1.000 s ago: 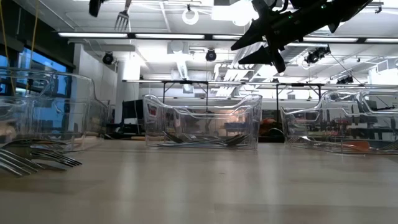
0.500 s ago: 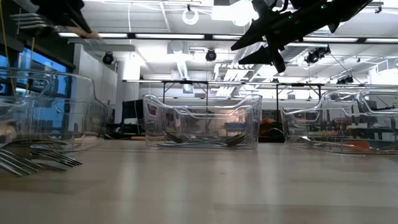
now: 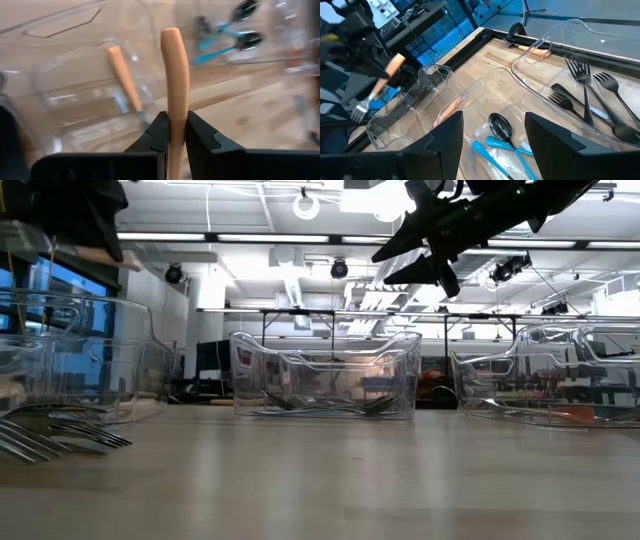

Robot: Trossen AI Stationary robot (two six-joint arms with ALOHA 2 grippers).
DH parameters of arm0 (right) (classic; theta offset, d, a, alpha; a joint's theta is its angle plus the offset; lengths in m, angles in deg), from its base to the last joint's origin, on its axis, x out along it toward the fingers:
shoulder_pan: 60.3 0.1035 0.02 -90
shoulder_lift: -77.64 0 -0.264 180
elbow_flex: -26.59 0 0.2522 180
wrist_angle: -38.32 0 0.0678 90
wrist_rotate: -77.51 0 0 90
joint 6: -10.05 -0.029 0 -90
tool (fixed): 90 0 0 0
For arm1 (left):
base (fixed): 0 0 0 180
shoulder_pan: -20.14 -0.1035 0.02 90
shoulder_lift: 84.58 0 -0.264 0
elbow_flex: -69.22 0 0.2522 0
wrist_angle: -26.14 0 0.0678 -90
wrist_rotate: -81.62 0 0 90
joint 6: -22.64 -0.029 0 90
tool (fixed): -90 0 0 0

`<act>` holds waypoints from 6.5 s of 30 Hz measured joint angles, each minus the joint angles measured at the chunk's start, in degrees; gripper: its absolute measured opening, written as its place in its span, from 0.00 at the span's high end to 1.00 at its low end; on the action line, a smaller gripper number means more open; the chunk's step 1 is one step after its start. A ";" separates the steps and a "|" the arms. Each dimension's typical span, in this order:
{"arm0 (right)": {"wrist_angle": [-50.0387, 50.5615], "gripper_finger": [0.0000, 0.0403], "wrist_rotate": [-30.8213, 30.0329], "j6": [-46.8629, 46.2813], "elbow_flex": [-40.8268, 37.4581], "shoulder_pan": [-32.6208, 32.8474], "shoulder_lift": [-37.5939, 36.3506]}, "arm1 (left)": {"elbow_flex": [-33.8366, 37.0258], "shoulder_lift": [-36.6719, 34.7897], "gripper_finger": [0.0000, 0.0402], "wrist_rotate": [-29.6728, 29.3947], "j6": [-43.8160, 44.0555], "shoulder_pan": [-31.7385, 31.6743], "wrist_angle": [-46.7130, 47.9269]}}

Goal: Sort silverware by color (type)
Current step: Put the light orange fork into the bottom left transparent bin, then put the blue spoon into the middle transparent bin

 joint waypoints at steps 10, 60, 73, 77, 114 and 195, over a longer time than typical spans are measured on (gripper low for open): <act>0.07 0.51 0.00 0.08 0.00 0.00 0.00 | 0.05 9.80 0.95 -0.62 4.20 0.57 2.13; -23.00 0.51 1.74 2.01 0.00 0.00 0.00 | 0.73 0.84 0.64 -2.44 -63.74 -14.88 -56.37; -29.15 0.51 16.02 5.12 0.00 0.02 0.00 | 0.81 17.87 0.64 34.11 -75.84 -28.77 -83.07; -29.07 0.51 16.04 7.89 0.00 0.02 0.00 | 0.79 21.22 0.64 36.82 -74.98 -29.58 -89.29; -24.75 0.51 25.09 7.68 0.11 2.22 -0.02 | 0.81 22.54 0.64 34.64 -80.41 -29.49 -87.85; 39.38 0.99 29.00 -63.44 -0.20 56.04 16.82 | 0.79 22.38 0.64 34.75 -77.74 -29.49 -83.47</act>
